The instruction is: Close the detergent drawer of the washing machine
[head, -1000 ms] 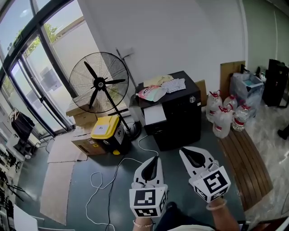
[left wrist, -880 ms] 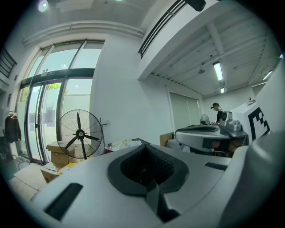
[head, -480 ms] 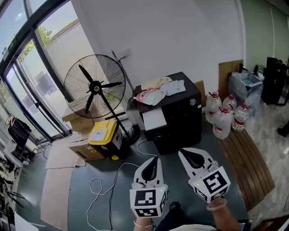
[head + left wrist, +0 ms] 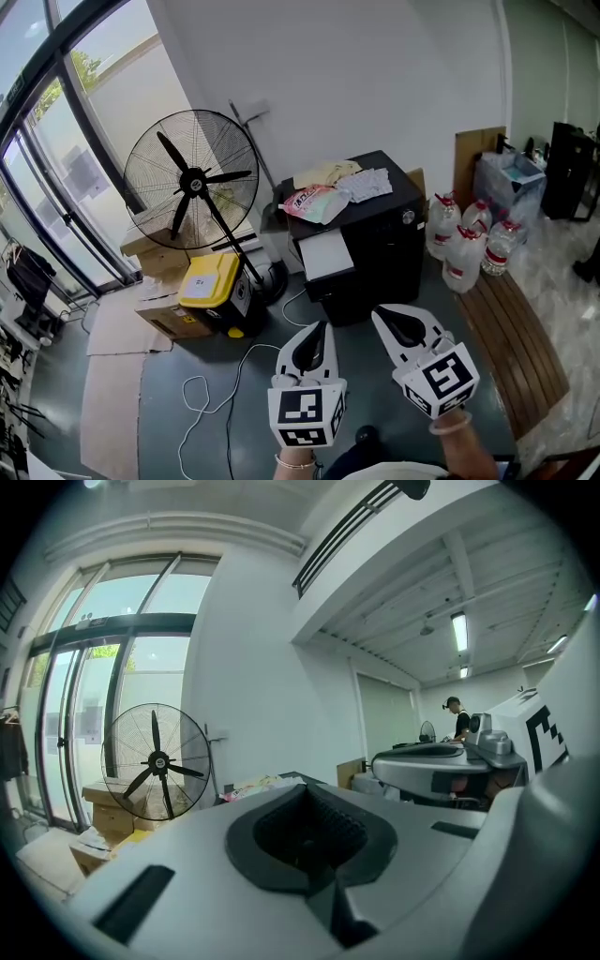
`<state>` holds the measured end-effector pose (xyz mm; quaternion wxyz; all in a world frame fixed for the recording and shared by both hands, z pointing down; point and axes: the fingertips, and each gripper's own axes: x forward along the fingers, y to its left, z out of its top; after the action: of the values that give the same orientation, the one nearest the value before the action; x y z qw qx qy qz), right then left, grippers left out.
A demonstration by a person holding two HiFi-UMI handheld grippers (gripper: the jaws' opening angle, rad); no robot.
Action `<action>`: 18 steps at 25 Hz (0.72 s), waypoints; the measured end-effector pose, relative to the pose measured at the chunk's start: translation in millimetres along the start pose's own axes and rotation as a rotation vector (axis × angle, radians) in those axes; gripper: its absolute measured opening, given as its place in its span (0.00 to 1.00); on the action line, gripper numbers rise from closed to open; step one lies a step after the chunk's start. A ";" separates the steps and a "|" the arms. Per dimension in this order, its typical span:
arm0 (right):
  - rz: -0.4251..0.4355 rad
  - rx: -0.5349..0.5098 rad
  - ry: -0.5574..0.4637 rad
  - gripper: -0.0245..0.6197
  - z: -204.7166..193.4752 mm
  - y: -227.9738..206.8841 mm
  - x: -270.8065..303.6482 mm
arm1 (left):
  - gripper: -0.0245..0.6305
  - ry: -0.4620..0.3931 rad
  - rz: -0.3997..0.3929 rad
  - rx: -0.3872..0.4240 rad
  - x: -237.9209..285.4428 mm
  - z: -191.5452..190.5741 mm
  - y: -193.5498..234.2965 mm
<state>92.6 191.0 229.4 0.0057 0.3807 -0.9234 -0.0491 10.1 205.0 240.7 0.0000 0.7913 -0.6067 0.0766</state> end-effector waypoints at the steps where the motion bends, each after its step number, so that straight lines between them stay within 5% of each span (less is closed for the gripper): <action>1: -0.002 0.002 0.002 0.08 -0.8 -0.6 6.3 | 0.06 0.000 -0.003 0.002 3.9 -0.6 5.2; 18: -0.062 0.042 0.039 0.08 -20.1 -20.2 96.4 | 0.06 0.031 -0.069 0.004 69.4 -24.0 83.7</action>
<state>39.3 107.2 244.9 0.0143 0.4103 -0.9116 -0.0225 -55.6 118.5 265.1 0.0106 0.8105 -0.5787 0.0900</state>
